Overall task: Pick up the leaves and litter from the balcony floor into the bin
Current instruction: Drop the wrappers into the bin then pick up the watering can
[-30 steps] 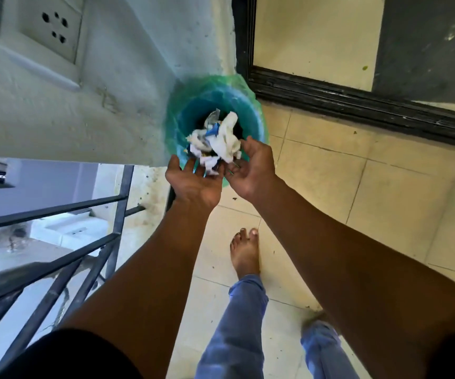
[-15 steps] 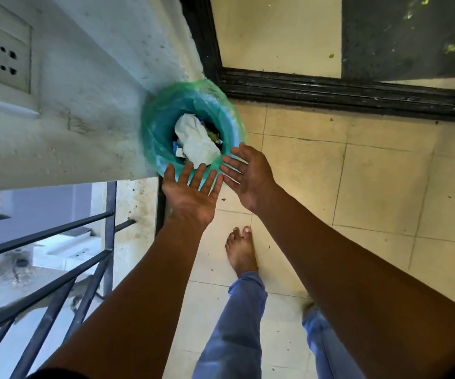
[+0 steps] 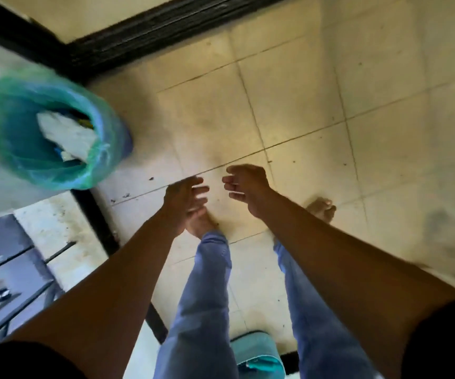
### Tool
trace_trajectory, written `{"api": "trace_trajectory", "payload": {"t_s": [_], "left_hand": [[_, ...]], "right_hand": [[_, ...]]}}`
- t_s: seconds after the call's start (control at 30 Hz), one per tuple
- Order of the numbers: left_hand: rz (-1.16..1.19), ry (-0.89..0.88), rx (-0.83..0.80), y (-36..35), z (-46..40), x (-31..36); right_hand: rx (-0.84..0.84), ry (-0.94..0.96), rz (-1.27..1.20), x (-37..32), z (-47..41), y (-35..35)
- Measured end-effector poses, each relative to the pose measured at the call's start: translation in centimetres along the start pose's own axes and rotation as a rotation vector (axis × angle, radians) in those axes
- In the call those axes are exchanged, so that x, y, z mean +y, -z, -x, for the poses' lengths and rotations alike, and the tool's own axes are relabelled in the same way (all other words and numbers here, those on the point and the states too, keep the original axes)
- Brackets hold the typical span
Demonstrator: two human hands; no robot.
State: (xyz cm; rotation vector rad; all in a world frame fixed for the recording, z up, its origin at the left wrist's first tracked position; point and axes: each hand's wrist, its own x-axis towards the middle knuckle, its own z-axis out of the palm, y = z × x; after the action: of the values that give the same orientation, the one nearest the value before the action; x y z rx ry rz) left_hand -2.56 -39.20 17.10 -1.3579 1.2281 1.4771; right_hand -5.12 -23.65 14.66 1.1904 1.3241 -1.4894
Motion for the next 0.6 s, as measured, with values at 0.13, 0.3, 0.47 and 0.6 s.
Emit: {"api": "trace_trajectory", "payload": {"t_s": [0.13,0.3,0.47,0.6], "left_hand": [[-0.402,-0.015,-0.066,-7.0,1.6,-2.0],[-0.583,-0.021,-0.098,-17.2,3.2,-2.8],[-0.794,0.007,-0.119,-27.9,6.0,-3.6],[-0.953,-0.058,-0.173,-36.9,9.2,-3.2]], "right_hand": [[0.123,-0.035,0.113,1.8,0.8,9.3],[0.287,-0.01,0.2,3.7,1.4,20.3],[0.357,0.029,0.383,3.8,4.3,29.6],[0.267,0.001,0.367,2.0,7.8,37.5]]}}
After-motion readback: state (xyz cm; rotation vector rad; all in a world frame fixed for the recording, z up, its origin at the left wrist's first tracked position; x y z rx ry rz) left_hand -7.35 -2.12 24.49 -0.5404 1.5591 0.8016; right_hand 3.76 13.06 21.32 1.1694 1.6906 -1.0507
